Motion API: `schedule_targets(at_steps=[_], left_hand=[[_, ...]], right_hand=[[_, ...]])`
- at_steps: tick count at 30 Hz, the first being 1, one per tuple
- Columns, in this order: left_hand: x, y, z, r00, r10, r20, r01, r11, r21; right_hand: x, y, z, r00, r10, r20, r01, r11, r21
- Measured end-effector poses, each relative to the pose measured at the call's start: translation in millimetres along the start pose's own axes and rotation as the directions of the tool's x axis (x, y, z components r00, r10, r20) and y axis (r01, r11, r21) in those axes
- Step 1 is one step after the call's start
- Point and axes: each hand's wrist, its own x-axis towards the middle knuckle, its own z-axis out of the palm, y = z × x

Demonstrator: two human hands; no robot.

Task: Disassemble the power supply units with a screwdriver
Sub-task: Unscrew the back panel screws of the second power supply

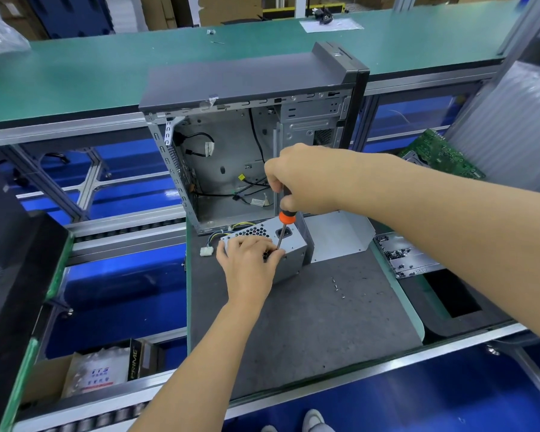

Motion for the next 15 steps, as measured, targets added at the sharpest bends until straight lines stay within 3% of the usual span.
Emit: schedule_targets(at_steps=[6, 11, 13, 15], left_hand=[[-1.1, 0.8, 1.4, 0.994, 0.113, -0.002, -0.112, 0.985, 0.133], [1.1, -1.6, -0.2, 0.993, 0.113, 0.022, -0.115, 0.986, 0.119], [0.3, -1.6, 0.1, 0.992, 0.122, 0.019, -0.123, 0.986, 0.115], [0.2, -2.0, 0.2, 0.992, 0.125, 0.011, -0.125, 0.986, 0.109]], right_hand=[[-1.1, -1.8, -0.4, 1.0, -0.001, 0.022, 0.001, 1.0, 0.013], [-0.7, -0.4, 0.8, 0.999, 0.033, -0.036, -0.028, 0.99, 0.138], [-2.4, -2.3, 1.9, 0.991, 0.119, -0.057, -0.114, 0.99, 0.079], [-0.8, -4.4, 1.1, 0.993, 0.087, -0.077, -0.094, 0.991, -0.093]])
